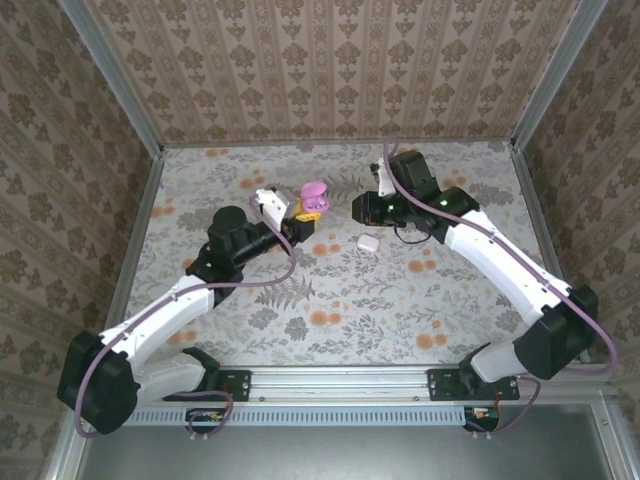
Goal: Insert the wireless bluetooth earbuds into the charging case
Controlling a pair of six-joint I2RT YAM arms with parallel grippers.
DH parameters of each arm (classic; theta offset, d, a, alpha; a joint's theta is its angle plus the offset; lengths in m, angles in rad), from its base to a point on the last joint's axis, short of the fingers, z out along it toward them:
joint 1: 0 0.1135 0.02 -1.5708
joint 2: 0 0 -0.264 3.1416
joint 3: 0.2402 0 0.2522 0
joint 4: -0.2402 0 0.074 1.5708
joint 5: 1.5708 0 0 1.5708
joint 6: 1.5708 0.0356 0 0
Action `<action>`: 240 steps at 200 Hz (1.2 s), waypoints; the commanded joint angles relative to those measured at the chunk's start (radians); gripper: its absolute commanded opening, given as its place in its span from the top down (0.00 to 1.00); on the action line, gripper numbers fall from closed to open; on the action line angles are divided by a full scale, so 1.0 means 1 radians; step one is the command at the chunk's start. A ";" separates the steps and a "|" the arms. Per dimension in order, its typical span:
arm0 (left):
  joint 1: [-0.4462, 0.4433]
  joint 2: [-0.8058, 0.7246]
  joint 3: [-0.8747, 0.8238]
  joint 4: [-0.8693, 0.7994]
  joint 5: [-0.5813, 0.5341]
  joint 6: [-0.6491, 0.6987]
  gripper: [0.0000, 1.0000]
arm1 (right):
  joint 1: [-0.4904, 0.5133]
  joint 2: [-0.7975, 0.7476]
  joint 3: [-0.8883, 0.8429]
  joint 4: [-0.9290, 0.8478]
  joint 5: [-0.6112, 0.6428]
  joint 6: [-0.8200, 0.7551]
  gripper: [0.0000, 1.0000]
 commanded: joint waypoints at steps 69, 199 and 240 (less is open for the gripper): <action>-0.036 0.068 0.059 0.079 0.036 -0.027 0.67 | 0.063 -0.046 0.150 -0.031 -0.030 -0.040 0.75; -0.040 0.082 0.063 0.097 0.045 -0.035 0.67 | 0.135 0.043 0.224 -0.018 -0.049 -0.049 0.75; -0.039 0.082 0.064 0.098 0.045 -0.037 0.67 | 0.145 0.059 0.235 -0.015 -0.049 -0.044 0.75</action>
